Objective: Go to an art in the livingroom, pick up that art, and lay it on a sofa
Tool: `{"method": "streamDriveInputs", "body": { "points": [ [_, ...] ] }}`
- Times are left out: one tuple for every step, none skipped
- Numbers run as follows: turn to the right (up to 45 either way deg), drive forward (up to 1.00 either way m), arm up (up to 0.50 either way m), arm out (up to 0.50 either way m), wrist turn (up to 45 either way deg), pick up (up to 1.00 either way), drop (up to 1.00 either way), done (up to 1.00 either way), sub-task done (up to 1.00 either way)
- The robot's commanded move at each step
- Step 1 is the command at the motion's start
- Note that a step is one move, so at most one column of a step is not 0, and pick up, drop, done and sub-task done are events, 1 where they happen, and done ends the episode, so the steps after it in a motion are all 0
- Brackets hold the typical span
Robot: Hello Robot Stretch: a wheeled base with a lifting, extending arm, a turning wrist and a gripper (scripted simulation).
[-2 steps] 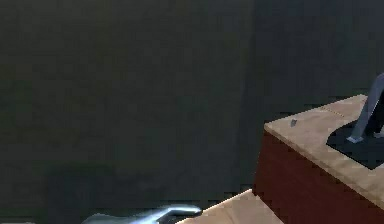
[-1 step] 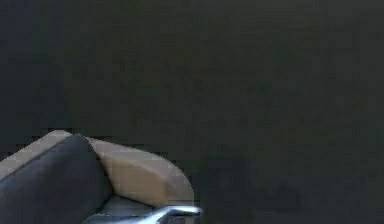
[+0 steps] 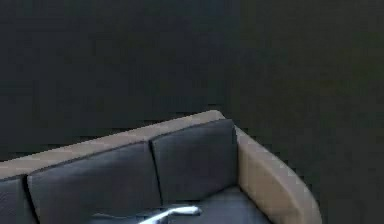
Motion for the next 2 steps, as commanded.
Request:
{"method": "streamDriveInputs", "body": {
  "points": [
    [-45.0,0.0,0.0,0.0,0.0,0.0,0.0,0.0,0.0],
    [-15.0,0.0,0.0,0.0,0.0,0.0,0.0,0.0,0.0]
  ]
}}
